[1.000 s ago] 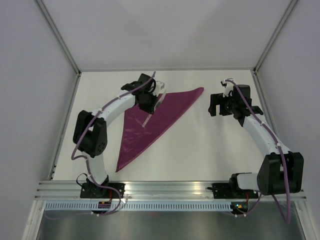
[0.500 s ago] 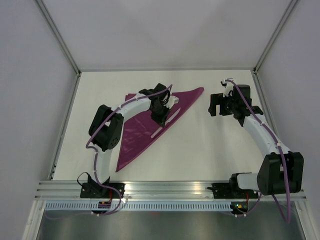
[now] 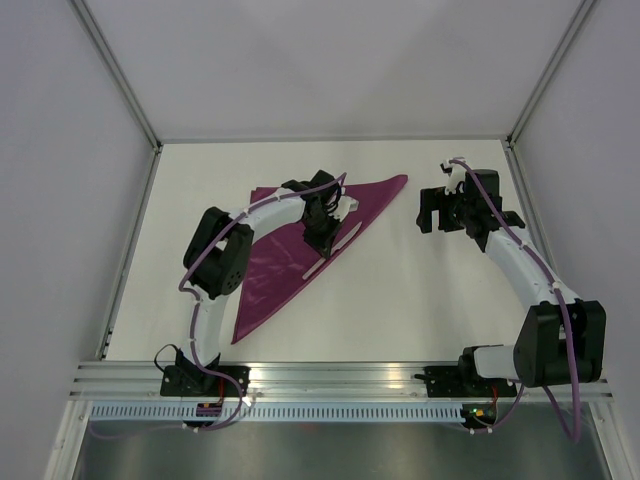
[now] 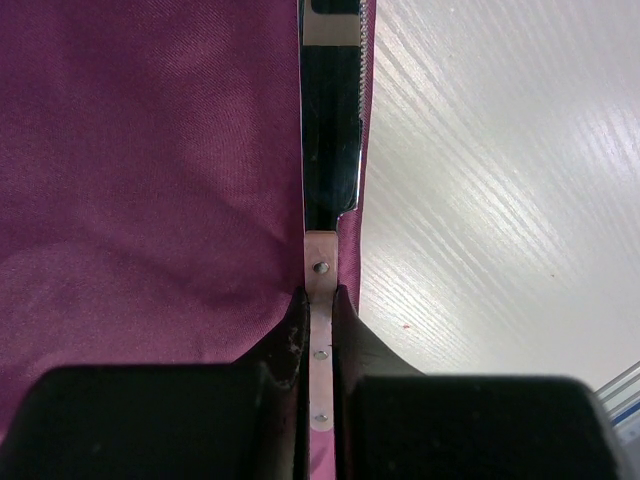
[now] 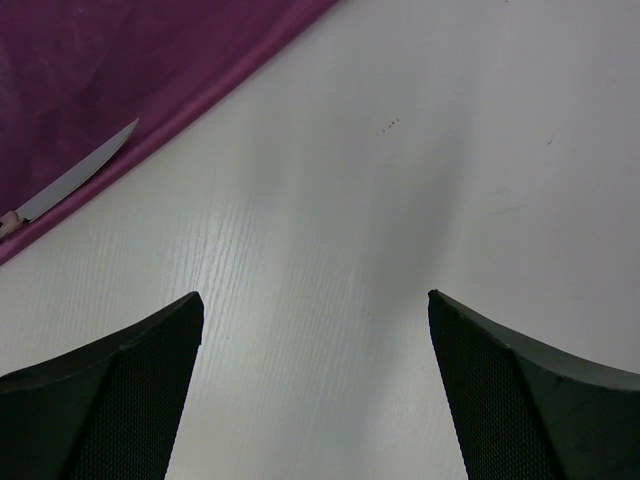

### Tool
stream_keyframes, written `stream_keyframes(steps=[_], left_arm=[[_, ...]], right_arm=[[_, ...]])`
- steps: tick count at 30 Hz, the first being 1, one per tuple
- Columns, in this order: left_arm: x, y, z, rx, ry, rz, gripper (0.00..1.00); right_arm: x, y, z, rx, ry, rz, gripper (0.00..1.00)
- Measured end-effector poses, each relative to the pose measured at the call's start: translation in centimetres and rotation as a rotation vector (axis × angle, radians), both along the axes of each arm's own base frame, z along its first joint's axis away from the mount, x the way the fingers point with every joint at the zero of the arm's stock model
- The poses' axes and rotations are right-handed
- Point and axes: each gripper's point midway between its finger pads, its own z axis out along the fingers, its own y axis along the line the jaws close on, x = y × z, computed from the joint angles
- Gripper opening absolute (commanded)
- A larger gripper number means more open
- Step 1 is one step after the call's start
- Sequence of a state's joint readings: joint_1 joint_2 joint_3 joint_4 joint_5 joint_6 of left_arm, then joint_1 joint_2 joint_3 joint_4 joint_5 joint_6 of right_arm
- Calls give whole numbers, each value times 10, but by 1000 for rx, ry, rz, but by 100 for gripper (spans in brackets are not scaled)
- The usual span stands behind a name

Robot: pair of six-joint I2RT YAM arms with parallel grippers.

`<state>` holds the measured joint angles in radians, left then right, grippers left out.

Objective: Fold the napkin, place the utensils inside, and roll it up
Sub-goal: Place the knife on the napkin.

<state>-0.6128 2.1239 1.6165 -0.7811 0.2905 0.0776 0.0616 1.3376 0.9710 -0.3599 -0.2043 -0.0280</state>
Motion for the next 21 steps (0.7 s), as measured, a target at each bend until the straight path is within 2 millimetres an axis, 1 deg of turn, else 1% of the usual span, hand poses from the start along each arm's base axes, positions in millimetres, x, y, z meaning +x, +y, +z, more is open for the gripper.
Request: stream_keyframes(steps=[10,13,14,16,17,19,20,21], left_arm=[[-2,2,-4,10,16,0,2],[-3,2,-5,13,20,0,10],[-4,3,-4,14,21,0,16],[-5,3,-5,17,24,0,20],[-5,4,-5,19,27,0,24],[-6,4,-5,21,30,0,27],[-6,4,-5,22,31,1,31],[-6,5,-4,23,32,1,32]], right_arm=[[0,0,-1,-3,2,1,98],[0,0,-1,-4,2,1,98],[0,0,-1,-3,2,0,98],[0,-1,-1,-4,2,0,98],[0,-1,-1,-4,2,0,98],[0,-1,-1,-4,2,0,98],[0,-1,-1,-4,2,0,98],[0,-1,-1,-4,2,0,98]])
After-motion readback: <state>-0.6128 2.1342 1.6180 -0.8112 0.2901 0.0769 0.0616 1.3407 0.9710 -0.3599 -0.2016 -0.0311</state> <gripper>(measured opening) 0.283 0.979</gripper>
